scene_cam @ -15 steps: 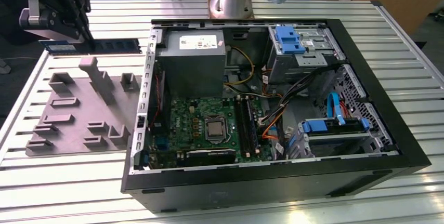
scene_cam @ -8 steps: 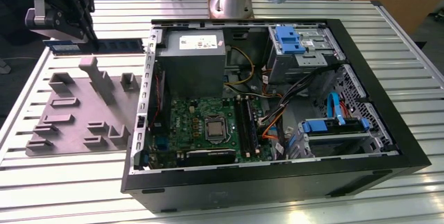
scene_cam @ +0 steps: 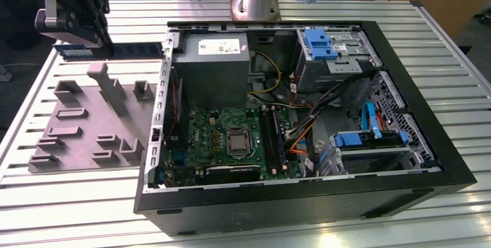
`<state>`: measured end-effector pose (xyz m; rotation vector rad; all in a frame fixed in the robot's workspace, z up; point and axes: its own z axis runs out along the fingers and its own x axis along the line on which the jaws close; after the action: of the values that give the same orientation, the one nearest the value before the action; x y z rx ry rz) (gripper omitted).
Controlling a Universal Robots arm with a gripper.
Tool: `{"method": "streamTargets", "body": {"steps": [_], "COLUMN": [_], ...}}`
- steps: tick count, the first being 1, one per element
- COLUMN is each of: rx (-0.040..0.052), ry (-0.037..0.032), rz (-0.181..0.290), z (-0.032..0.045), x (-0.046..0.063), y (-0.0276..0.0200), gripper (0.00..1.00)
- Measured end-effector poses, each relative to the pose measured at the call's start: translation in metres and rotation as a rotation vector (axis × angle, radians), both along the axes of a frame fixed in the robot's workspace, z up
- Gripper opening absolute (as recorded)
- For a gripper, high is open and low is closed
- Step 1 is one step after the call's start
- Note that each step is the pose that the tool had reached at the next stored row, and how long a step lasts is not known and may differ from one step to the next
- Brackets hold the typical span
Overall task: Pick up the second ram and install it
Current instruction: 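Pick up the second ram and move it above second insertion slot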
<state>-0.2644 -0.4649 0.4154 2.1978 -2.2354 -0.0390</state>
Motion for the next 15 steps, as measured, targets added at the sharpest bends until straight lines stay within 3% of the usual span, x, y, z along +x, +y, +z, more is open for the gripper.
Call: {"method": "streamTargets", "body": {"steps": [15], "rx": [0.0001], "ry": [-0.0001], "rz": [0.0], "z": [-0.0001], "x": [0.0107], "y": [0.0], "gripper": [0.14]}}
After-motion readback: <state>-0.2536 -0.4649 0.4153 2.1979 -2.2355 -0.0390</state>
